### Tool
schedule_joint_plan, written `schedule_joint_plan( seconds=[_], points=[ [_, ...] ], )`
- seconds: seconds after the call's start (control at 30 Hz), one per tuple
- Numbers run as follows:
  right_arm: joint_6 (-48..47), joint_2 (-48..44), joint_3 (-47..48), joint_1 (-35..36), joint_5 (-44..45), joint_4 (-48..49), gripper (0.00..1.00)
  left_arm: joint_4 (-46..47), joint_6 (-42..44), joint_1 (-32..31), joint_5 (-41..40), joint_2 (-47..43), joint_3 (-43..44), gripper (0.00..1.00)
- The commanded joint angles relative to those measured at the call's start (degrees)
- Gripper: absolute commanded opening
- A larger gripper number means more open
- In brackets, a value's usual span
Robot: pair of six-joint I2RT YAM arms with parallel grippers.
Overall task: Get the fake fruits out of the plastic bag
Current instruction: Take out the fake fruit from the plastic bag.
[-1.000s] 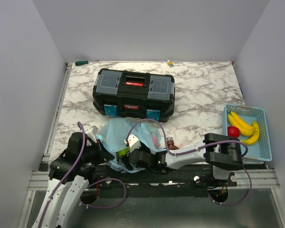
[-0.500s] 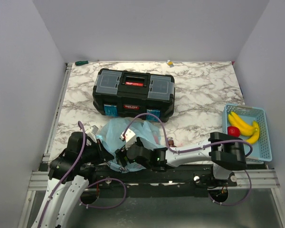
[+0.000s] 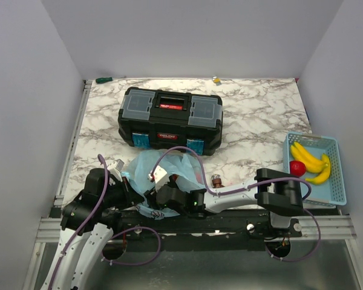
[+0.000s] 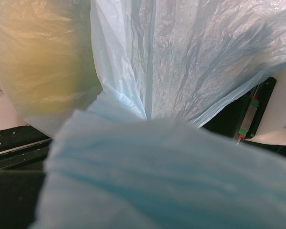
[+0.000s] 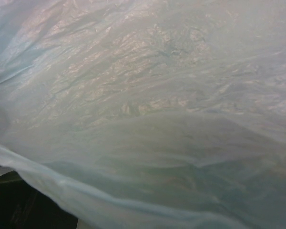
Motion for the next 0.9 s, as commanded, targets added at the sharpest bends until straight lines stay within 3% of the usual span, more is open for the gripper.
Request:
schedule_joint_plan(
  seconds=[0.0,0.43,0.63,0.87],
  points=[
    [-1.43,-0.70,1.37,0.02,3.29,-2.31,0.53,0.32,0.14,0.02,-1.82,-0.85,0.47,0.00],
    [0.67,-17.14,-1.11,0.04,1.66,-6.21,0.20,1.59,-0.72,-0.02,-2.58,-2.23,-0.49,0.00],
    [0.11,-24.87,-4.21,0.04,-5.33,-2.65,0.12,2.17,-0.94,-0.01,-2.81,-2.52,-0.86,0.00],
    [0.32,-30.53,-1.64,0.03,-8.88,-3.89,0.05,2.56,-1.38,0.00,-2.94,-5.37,-1.17,0.00]
  ],
)
